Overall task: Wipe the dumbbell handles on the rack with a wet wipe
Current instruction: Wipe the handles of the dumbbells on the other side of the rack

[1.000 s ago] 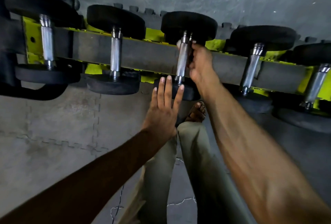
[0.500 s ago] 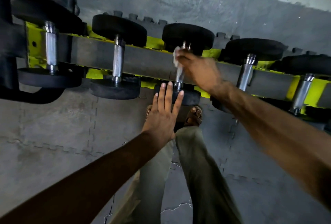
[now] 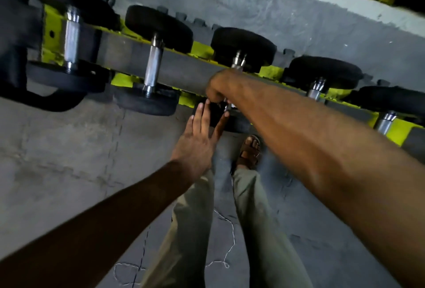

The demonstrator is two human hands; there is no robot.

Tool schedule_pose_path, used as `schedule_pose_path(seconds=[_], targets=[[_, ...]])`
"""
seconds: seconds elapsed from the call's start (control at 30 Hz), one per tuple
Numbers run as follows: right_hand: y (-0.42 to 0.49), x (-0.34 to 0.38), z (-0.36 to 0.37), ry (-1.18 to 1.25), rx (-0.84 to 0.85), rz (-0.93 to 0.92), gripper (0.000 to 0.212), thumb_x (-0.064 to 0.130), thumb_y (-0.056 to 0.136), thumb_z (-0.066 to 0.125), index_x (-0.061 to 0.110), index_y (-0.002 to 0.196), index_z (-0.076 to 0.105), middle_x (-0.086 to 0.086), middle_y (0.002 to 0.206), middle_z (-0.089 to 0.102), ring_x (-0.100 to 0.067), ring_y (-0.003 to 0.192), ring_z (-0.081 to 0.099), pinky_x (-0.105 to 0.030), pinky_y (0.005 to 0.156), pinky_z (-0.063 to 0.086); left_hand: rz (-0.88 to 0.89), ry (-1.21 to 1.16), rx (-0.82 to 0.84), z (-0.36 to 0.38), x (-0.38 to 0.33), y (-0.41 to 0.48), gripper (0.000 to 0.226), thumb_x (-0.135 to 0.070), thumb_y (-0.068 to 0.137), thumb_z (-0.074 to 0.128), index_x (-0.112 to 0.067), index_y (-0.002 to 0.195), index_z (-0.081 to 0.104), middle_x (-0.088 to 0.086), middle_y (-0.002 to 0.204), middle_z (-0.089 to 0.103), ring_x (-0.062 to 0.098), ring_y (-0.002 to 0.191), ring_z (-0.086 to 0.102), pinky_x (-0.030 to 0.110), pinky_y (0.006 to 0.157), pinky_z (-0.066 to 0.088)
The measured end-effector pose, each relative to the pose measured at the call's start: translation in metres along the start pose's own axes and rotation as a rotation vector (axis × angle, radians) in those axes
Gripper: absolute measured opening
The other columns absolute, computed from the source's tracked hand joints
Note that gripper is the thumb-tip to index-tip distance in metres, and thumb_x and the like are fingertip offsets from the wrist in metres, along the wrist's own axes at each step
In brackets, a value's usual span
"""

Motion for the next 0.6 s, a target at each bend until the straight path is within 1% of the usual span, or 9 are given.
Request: schedule_pose_path(seconds=[0.03,0.07,0.13,0.23,0.3,0.37,0.47,0.5,0.6], targets=[[0.001,-0.005,0.000,0.025,0.016,-0.008,0.030,0.025,0.102,0.047,0.014,0.074,0.047,-0.008,0.099,0.061,-0.025,0.082,0.052,-0.034,0.079,0.049,-0.007,-0.006,0.011,-0.002,0.002,0.001,0.112,-0.043,0.104,0.052,-0.008,0.151,-0.043,0.042,0.158,-0.031,0.054,0.155,-0.012,0.053,0.128,0.014],[-0.002,-0.008,0.000,0.030,-0.024,-0.039,0.029,0.023,0.102,0.048,0.011,0.075,0.050,-0.007,0.093,0.057,-0.026,0.082,0.052,-0.035,0.082,0.050,-0.016,-0.014,0.022,-0.003,0.003,0.002,0.117,-0.045,0.101,0.057,-0.009,0.151,-0.043,0.040,0.158,-0.032,0.053,0.155,-0.013,0.053,0.128,0.013],[-0.017,-0.009,0.002,0.008,-0.209,-0.183,0.019,0.020,0.096,0.053,0.009,0.086,0.063,-0.007,0.091,0.063,-0.029,0.082,0.058,-0.034,0.076,0.050,-0.047,-0.035,0.030,-0.004,0.001,0.003,0.128,-0.046,0.093,0.066,-0.011,0.153,-0.041,0.038,0.158,-0.034,0.053,0.156,-0.013,0.054,0.128,0.015],[-0.037,-0.023,0.007,0.012,-0.457,-0.295,0.018,0.025,0.092,0.056,0.017,0.098,0.071,-0.010,0.097,0.071,-0.031,0.088,0.067,-0.031,0.069,0.048,-0.083,-0.043,0.015,0.000,-0.002,0.002,0.132,-0.045,0.088,0.070,-0.012,0.154,-0.040,0.037,0.159,-0.035,0.053,0.155,-0.015,0.055,0.128,0.015],[-0.032,-0.024,0.009,-0.012,-0.469,-0.260,0.021,0.031,0.094,0.054,0.021,0.101,0.071,-0.007,0.099,0.071,-0.031,0.092,0.067,-0.030,0.068,0.045,-0.104,-0.023,0.011,0.001,0.000,0.003,0.136,-0.051,0.086,0.071,-0.010,0.153,-0.041,0.038,0.159,-0.035,0.053,0.155,-0.015,0.055,0.128,0.015],[-0.018,-0.013,0.004,-0.006,-0.374,-0.200,0.023,0.034,0.094,0.054,0.018,0.099,0.070,-0.004,0.099,0.070,-0.029,0.092,0.067,-0.031,0.071,0.046,-0.115,0.001,0.012,0.002,0.001,0.004,0.141,-0.058,0.085,0.072,-0.009,0.151,-0.043,0.038,0.159,-0.034,0.054,0.155,-0.013,0.055,0.128,0.016],[0.003,0.006,0.004,0.032,-0.184,-0.181,0.011,0.028,0.093,0.055,0.018,0.091,0.059,-0.004,0.098,0.061,-0.028,0.092,0.061,-0.036,0.086,0.053,-0.132,0.028,0.007,0.007,-0.001,0.002,0.144,-0.066,0.083,0.070,-0.008,0.150,-0.043,0.039,0.159,-0.031,0.053,0.156,-0.010,0.054,0.127,0.015],[0.005,0.007,0.004,0.034,-0.193,-0.199,0.008,0.027,0.093,0.056,0.019,0.090,0.058,-0.006,0.099,0.060,-0.029,0.090,0.059,-0.037,0.087,0.054,-0.140,0.036,0.003,0.007,-0.001,0.003,0.144,-0.066,0.083,0.070,-0.008,0.150,-0.043,0.039,0.160,-0.030,0.052,0.156,-0.009,0.054,0.127,0.014],[-0.019,-0.004,0.007,0.047,-0.383,-0.293,0.009,0.023,0.089,0.058,0.017,0.091,0.065,-0.008,0.095,0.064,-0.032,0.088,0.062,-0.034,0.074,0.050,-0.145,0.029,0.022,0.007,-0.003,0.001,0.145,-0.064,0.081,0.073,-0.008,0.153,-0.039,0.039,0.160,-0.030,0.053,0.156,-0.010,0.055,0.127,0.015]])
Point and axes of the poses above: each hand's wrist, its own y-axis towards the middle knuckle, its own z-axis out of the palm, x = y × z, the point moved 8 cm from there along y, towards the middle knuckle
